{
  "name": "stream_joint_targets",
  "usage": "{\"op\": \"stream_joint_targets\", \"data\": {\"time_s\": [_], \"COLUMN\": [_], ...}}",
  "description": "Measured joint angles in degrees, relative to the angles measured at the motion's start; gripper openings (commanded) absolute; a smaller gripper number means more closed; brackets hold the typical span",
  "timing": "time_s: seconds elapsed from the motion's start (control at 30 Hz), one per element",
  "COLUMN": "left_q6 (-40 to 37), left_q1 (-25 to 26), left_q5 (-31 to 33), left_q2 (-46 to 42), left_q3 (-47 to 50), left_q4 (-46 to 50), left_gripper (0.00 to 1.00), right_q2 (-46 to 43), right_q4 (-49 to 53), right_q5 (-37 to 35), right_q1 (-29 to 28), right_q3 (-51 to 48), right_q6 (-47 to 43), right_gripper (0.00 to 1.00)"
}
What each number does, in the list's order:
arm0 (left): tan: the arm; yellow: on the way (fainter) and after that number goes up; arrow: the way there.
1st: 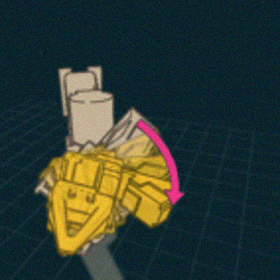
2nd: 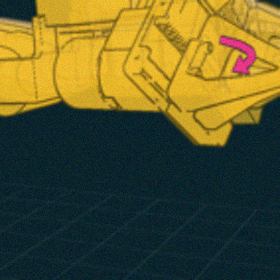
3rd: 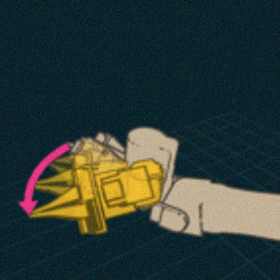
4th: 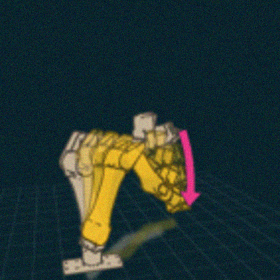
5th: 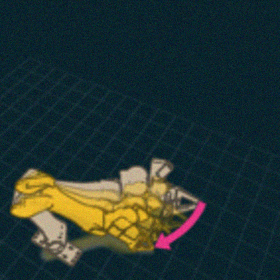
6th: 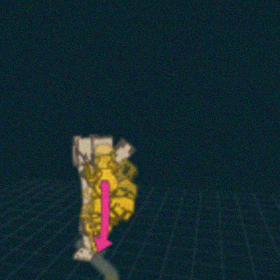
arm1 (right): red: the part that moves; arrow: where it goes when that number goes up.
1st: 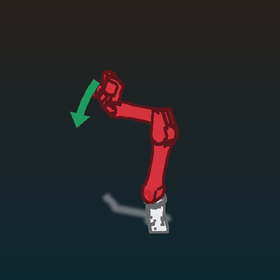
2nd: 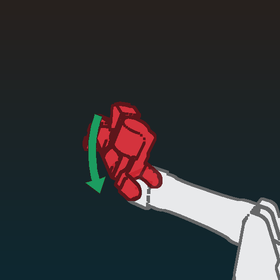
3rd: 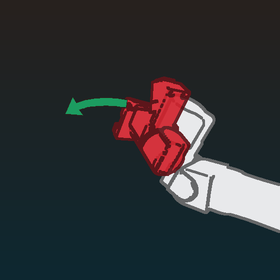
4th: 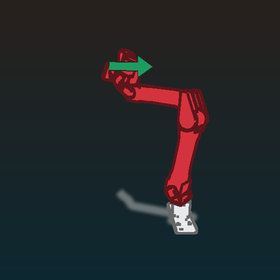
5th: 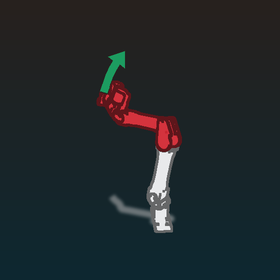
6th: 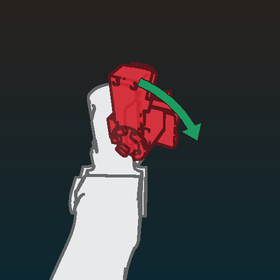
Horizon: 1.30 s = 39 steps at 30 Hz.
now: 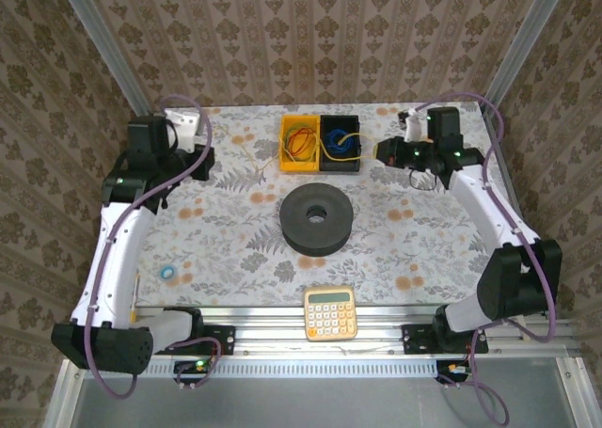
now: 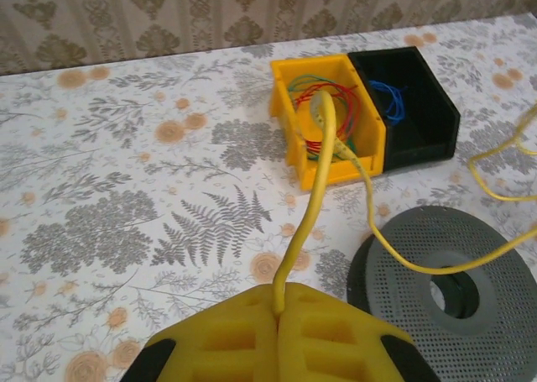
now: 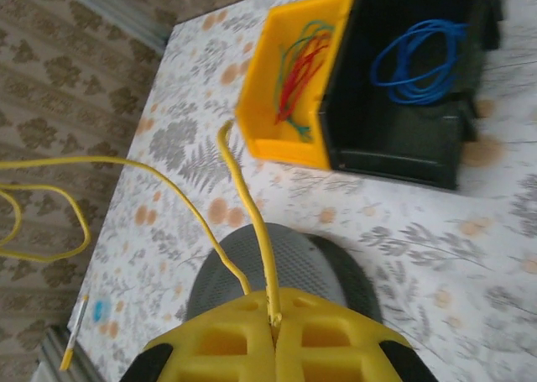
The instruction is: Wrap the cables
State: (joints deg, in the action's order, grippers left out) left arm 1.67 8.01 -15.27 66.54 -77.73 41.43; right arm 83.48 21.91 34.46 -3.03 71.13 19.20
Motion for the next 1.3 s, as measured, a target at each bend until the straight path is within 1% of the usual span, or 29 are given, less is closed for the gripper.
{"op": "stream_joint_targets", "data": {"time_s": [0.3,0.5,0.63,0.87,0.97,1.2,1.3], "left_q6": [0.55,2.78,5.35,11.67,13.99,18.38,20.33], "left_q1": [-10.38,-17.49,-23.61,-36.63,-40.41,-44.72,-46.18], "left_q5": [-3.67,-7.85,-10.93,-18.27,-21.38,-26.95,-28.98], "left_q2": [-2.29,-2.97,-2.99,-3.04,-2.86,-2.51,-1.97], "left_q3": [2.78,4.35,4.52,5.4,5.73,5.97,6.1], "left_q4": [0.39,0.15,-1.38,-5.79,-7.41,-9.9,-11.26], "left_gripper": [0.0,0.0,0.0,0.0,0.0,0.0,0.0], "right_q2": [-4.81,-7.61,-9.55,-11.61,-12.63,-11.82,-9.2], "right_q4": [-1.2,-6.86,-12.52,-20.44,-24.81,-37.77,-46.31], "right_q5": [-2.54,-2.78,-2.54,-0.98,-0.09,2.34,3.93], "right_q1": [14.14,23.58,28.17,32.15,33.66,36.09,37.18], "right_q3": [-5.95,-8.13,-11.85,-17.22,-19.69,-26.05,-28.94], "right_q6": [0.33,3.56,7.87,15.04,18.47,27.65,33.22], "right_gripper": [0.0,0.0,0.0,0.0,0.0,0.0,0.0]}}
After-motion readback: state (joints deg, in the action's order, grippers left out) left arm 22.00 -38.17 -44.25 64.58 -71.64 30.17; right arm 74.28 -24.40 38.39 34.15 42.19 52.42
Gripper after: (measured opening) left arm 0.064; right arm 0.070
